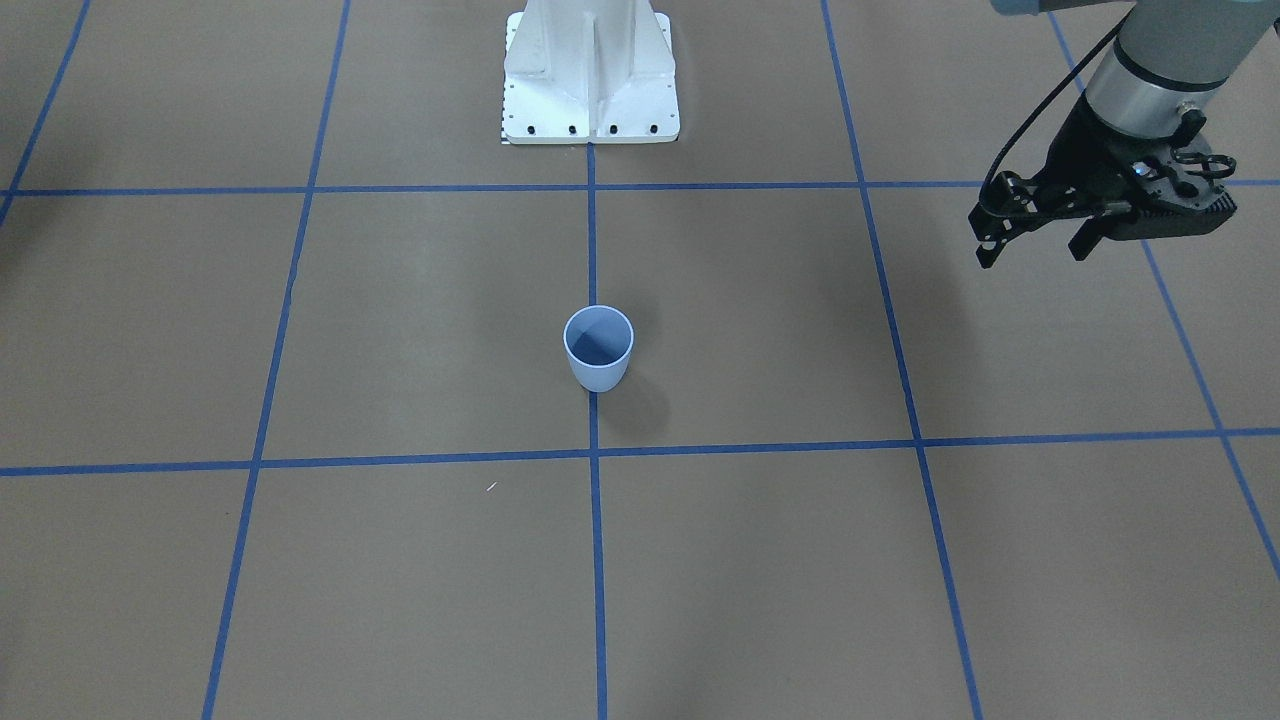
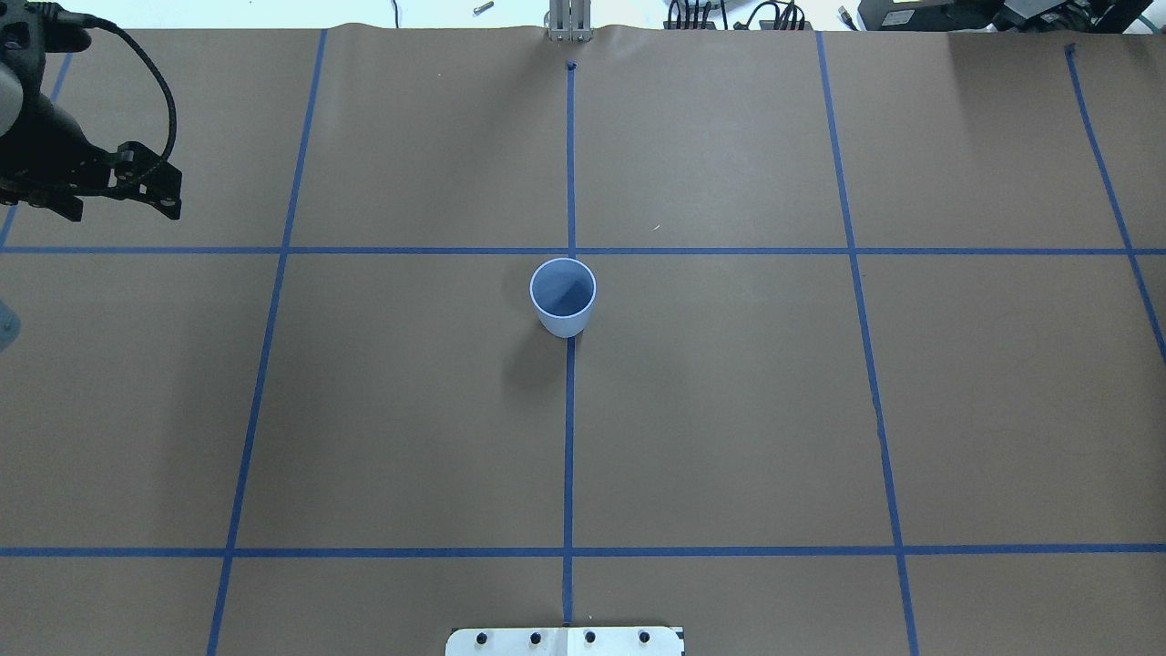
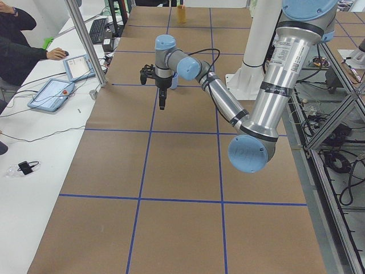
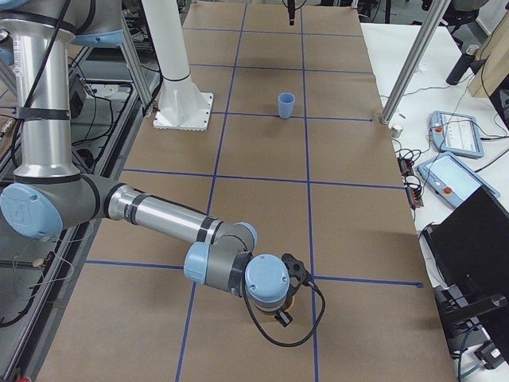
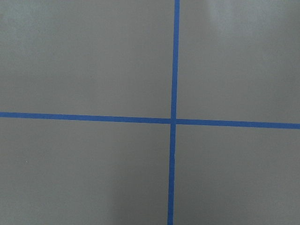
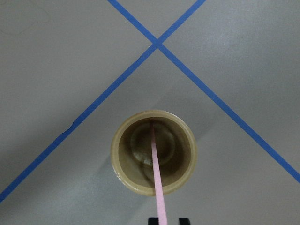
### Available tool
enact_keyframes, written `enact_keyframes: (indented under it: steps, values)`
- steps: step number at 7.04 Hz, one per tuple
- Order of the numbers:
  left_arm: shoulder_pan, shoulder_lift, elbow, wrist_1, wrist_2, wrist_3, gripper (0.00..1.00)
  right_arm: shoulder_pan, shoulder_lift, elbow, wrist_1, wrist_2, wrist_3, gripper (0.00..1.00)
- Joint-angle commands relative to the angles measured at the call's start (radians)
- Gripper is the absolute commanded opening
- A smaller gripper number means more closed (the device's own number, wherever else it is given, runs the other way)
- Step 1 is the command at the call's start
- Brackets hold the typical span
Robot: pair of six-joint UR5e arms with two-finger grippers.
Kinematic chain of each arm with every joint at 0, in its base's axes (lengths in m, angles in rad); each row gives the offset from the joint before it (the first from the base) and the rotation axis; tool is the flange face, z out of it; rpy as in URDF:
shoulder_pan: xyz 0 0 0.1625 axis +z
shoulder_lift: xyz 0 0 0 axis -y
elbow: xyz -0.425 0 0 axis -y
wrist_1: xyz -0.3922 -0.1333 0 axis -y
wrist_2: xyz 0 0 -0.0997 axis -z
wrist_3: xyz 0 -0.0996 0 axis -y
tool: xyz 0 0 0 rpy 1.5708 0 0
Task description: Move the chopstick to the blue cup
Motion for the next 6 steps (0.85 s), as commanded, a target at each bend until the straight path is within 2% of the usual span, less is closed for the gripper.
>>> enact_keyframes:
  steps: [1, 4, 5, 6]
  values:
    - [0.0, 0.0, -0.003, 0.0, 0.0, -0.001, 0.98, 0.0, -0.001, -0.002, -0.002, -0.001, -0.001, 0.24]
    - [0.0, 0.0, -0.006, 0.0, -0.002, -0.002, 0.98, -0.001, -0.006, -0.006, -0.002, -0.015, 0.001, 0.29]
    - [0.0, 0.0, -0.009, 0.0, -0.002, -0.002, 0.98, -0.003, -0.006, -0.006, -0.002, -0.015, 0.001, 0.26]
    - [0.0, 0.0, -0.011, 0.0, -0.002, -0.002, 0.98, -0.003, -0.009, -0.006, -0.002, -0.015, 0.001, 0.19]
